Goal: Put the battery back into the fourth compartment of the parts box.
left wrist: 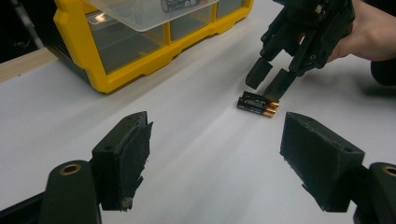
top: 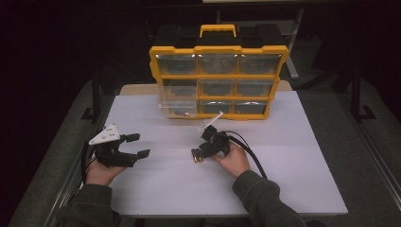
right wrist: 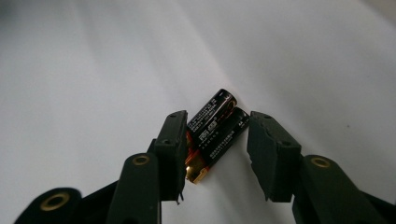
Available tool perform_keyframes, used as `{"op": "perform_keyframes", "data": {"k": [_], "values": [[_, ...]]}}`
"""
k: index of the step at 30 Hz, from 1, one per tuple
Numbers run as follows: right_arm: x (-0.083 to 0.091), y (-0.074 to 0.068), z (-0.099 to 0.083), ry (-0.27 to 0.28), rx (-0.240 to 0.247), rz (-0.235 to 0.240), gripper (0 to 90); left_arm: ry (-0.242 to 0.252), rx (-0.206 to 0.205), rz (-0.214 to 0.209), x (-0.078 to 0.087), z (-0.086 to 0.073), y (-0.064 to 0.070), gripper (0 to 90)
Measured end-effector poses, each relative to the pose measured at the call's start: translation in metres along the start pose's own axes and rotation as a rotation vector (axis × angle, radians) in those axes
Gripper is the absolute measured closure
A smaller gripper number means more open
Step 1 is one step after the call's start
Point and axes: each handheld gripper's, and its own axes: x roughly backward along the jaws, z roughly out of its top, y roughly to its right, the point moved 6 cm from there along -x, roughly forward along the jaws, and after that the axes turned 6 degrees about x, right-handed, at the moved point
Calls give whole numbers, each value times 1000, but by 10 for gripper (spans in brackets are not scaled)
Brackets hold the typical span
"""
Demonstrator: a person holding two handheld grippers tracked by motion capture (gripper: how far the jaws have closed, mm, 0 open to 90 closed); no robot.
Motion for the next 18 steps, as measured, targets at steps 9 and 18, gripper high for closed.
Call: {"op": "perform_keyframes", "data": {"k": [9, 18], "values": [[-2, 2, -4, -22, -7, -19, 604, 2, -4, -1, 0, 0, 0, 233], [-3, 4, -9, -49, 3, -54, 639, 2, -6, -2, 0, 0, 0, 232]]}}
